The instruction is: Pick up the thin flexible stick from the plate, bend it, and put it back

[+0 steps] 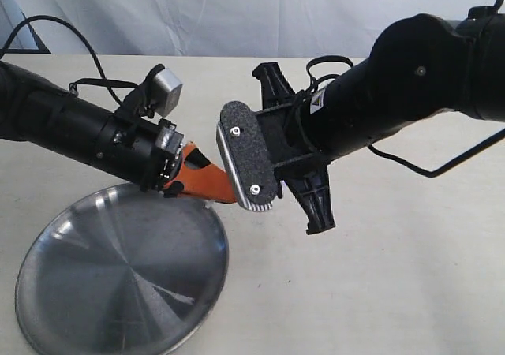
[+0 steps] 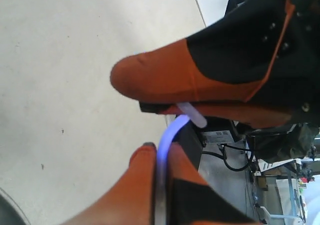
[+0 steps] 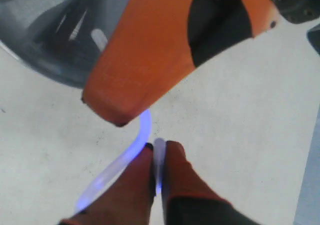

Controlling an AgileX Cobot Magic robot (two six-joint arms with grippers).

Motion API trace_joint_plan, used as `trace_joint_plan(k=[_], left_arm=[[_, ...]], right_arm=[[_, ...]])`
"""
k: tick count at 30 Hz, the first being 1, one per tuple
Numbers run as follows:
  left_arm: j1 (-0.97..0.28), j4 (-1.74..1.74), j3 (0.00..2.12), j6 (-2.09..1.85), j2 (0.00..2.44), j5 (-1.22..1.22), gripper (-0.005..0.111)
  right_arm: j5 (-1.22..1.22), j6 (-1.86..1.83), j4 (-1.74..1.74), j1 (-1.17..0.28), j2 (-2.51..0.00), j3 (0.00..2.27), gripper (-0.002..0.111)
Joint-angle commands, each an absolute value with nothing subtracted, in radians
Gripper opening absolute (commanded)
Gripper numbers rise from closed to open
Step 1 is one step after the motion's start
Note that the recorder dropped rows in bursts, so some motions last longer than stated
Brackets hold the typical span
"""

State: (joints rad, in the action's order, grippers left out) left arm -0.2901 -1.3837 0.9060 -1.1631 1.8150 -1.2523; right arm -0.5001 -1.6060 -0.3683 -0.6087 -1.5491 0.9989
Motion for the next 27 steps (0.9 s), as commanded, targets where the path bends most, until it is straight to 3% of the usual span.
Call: trace_joint_plan(k=[1,12,27], left_arm=[[-0.240,-1.473,0.909,-1.166,1.814,-1.221,0.000],[-0.213,-1.510,0.909,-1.188,1.814,-1.221,0.000],[-0.213,-1.500,0.909,-1.192,1.814,-1.221,0.000]], right_arm=[[-0.533,-1.510,-0.409,-0.618,-1.539,1.000,-0.001],[-0.596,-1.336,-0.536,-0.618,-1.539,1.000,-0.001],[-0.625,-1.698,-0.723,-0.618,-1.539,1.000,-0.001]])
